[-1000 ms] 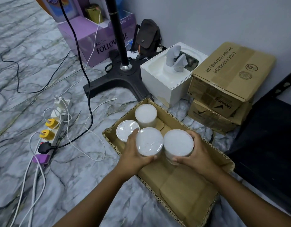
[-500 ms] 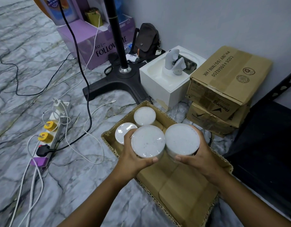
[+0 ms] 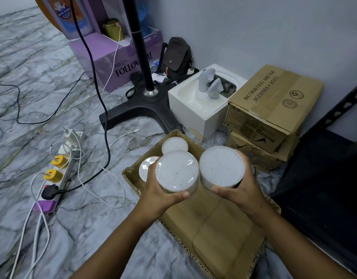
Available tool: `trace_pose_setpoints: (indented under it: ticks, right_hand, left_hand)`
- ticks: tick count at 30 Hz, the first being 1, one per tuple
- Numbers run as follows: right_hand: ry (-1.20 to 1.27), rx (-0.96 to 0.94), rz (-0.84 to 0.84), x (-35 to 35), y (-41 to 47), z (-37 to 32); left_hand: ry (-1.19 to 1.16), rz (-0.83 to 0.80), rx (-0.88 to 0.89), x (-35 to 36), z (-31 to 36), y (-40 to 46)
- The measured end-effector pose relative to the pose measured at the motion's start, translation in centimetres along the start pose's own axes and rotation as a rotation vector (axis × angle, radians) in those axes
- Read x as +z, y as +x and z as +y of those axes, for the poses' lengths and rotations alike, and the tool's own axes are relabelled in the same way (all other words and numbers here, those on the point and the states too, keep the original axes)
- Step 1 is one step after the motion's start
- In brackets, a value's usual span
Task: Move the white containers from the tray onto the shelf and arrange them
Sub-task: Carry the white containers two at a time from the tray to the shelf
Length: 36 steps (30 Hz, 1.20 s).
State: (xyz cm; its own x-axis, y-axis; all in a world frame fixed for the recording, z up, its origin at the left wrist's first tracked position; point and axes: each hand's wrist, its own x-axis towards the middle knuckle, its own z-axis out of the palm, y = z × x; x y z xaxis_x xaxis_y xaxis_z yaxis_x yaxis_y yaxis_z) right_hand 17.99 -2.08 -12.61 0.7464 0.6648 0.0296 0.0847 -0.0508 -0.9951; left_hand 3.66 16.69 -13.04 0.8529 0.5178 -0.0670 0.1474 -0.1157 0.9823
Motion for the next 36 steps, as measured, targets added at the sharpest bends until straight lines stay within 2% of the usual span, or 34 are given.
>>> trace_pose_setpoints:
  ticks: [8,13,21,30,36]
  right_hand:
    - [0.007,-0.009,0.020,0.1,0.5,-2.1]
    - [0.004,0.000,0.048,0.6,-0.1,-7.6]
    - [0.015,0.066,0.088,0.9,-2.9,-23.3]
    - [0.042,0.044,0.147,-0.8,-8.5,-43.9]
    - [0.040,0.020,0.167,-3.1,-12.6,-55.5]
  left_hand:
    - [0.010,0.132,0.080,0.1,2.0,0.1]
    - [-0.018,0.137,0.062,-1.1,7.2,-1.0]
    - [-0.042,0.072,-0.028,-4.5,22.2,-5.9]
    - [-0.080,0.066,0.036,-6.8,41.6,-11.4]
    - [-0.133,0.044,0.029,-6.4,52.2,-16.2]
